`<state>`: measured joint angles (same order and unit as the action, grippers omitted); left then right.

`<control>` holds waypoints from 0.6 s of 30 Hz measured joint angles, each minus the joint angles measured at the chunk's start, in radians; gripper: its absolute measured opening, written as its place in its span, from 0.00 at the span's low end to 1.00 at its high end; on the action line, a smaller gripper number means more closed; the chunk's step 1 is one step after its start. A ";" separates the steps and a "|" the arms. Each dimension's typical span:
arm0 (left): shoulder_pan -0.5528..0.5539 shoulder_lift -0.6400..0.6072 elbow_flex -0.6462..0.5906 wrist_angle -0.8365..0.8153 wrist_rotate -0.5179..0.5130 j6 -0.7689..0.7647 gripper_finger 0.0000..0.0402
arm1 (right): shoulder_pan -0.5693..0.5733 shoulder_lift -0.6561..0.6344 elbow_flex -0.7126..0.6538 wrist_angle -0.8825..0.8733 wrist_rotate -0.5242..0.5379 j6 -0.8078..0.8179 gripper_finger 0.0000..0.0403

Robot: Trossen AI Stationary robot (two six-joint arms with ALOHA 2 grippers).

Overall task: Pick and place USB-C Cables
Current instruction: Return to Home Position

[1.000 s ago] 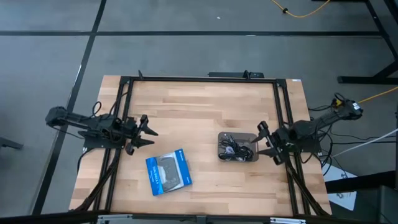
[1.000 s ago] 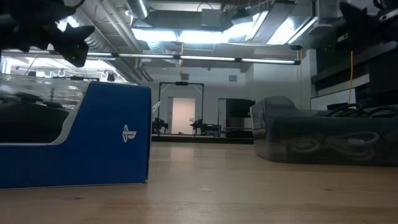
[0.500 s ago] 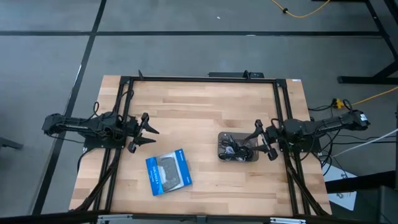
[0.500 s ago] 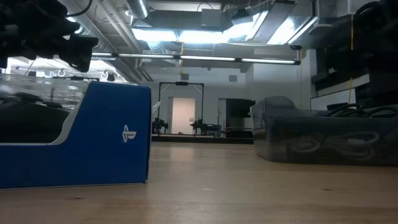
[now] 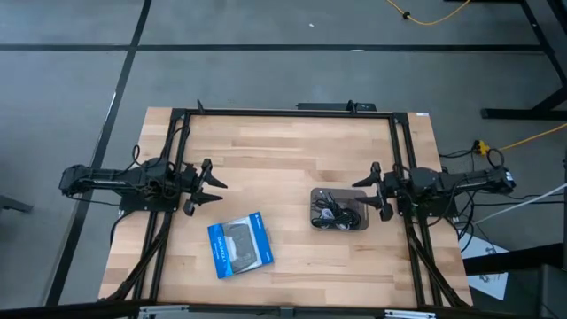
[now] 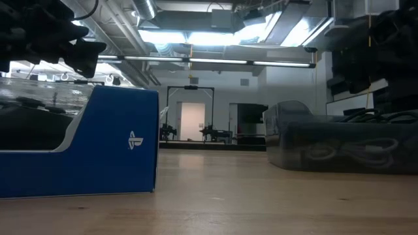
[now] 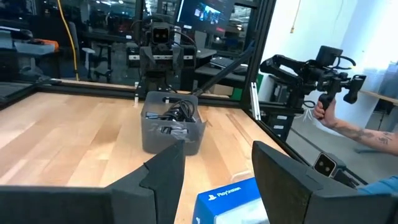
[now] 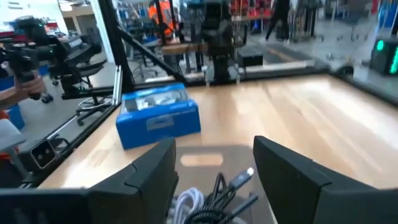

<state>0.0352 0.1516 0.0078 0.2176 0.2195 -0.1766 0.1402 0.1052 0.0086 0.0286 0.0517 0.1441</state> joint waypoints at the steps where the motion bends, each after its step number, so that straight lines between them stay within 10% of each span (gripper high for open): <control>1: 0.000 0.000 0.000 0.000 0.000 0.000 0.45 | 0.000 -0.013 0.000 0.003 0.000 -0.017 0.55; 18: -0.001 0.000 0.000 -0.024 0.000 0.002 0.45 | 0.000 -0.047 0.000 0.002 -0.027 0.140 0.55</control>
<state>0.0345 0.1520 0.0078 0.1936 0.2192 -0.1741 0.1402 0.0582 0.0086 0.0303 0.0251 0.2840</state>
